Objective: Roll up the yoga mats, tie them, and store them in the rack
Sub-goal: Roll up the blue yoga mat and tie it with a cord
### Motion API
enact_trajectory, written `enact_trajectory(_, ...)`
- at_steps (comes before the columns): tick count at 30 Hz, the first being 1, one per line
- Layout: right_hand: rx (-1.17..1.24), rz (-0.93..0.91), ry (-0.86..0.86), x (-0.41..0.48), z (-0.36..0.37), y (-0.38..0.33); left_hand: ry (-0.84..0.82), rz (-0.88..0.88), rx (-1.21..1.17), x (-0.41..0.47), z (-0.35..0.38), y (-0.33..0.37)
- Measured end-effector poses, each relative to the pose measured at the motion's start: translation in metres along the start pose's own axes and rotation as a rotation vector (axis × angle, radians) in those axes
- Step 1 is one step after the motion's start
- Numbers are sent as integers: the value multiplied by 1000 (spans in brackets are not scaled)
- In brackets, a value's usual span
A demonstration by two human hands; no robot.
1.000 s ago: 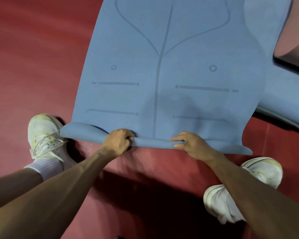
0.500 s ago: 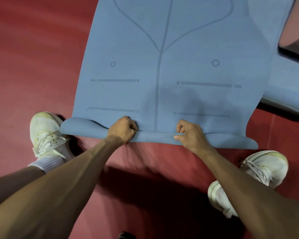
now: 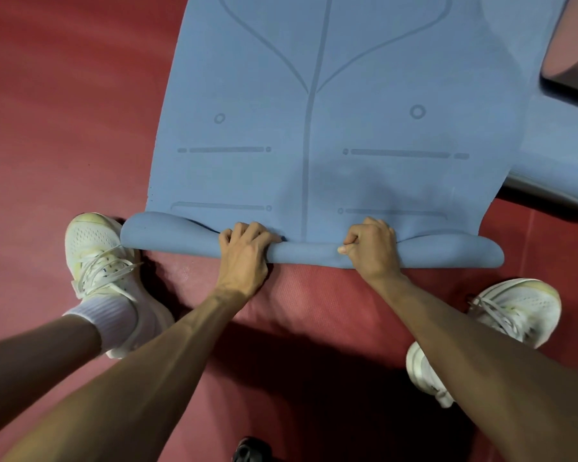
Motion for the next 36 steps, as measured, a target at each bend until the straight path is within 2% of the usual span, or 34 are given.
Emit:
enact_trajectory(5, -15, -11, 23, 1, -1, -1, -56, 165, 232, -15, 3, 7)
enact_trajectory(10, -85, -72, 96, -1, -2, -4, -254, 221, 423, -5, 11, 2)
enact_trajectory(14, -109, -209, 244, -9, -8, -9, -363, 142, 379, 16, 7, 9)
enact_trajectory(19, -290, -396, 479, -34, -14, -18, -420, 27, 302, 39, 5, 9)
enact_trajectory(22, -358, -424, 415, -49, -4, -21, -431, -36, 289, 47, 3, 6)
enact_trajectory(27, -331, -407, 312, -35, 1, -22, -329, -175, 202, 49, -6, -8)
enact_trajectory(33, -255, -508, 286, -16, -7, -22, -293, -180, 86, 40, -9, -11)
enact_trajectory(36, -244, -461, 108, -5, -14, -31, -378, -135, 53, 28, -7, -7)
Point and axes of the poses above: each hand's wrist, its own x-axis towards the middle knuckle, its own z-axis out of the palm, y = z × x, the point moved 7 cm from there along x, towards the middle knuckle, and after that the axes turned 14 degrees about -x, right-handed, at the moved point
